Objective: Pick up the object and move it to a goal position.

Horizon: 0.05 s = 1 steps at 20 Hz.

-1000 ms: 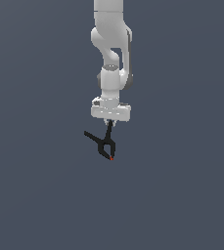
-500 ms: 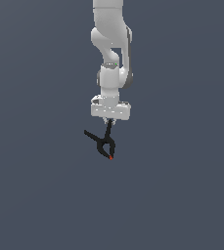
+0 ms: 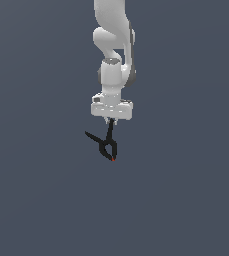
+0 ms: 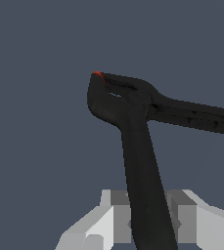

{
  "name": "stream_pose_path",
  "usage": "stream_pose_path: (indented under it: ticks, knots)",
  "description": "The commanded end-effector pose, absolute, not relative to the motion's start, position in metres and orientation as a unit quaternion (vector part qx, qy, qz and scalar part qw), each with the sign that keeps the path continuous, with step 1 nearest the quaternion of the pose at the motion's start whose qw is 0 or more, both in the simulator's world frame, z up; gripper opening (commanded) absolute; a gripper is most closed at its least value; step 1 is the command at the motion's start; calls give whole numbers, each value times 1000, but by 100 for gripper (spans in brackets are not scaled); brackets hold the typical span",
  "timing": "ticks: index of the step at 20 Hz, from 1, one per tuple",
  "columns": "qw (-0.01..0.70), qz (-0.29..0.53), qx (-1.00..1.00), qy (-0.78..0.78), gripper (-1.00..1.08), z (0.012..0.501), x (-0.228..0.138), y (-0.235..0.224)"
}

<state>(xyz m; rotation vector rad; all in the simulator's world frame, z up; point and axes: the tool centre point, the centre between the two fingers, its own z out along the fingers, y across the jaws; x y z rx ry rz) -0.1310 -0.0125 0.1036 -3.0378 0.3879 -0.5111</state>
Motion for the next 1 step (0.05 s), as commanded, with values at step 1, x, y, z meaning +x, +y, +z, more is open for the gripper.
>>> stream_pose_path:
  ticks: [1]
  knots:
    - [19,-166,-978,125,-100,107,-130,-13]
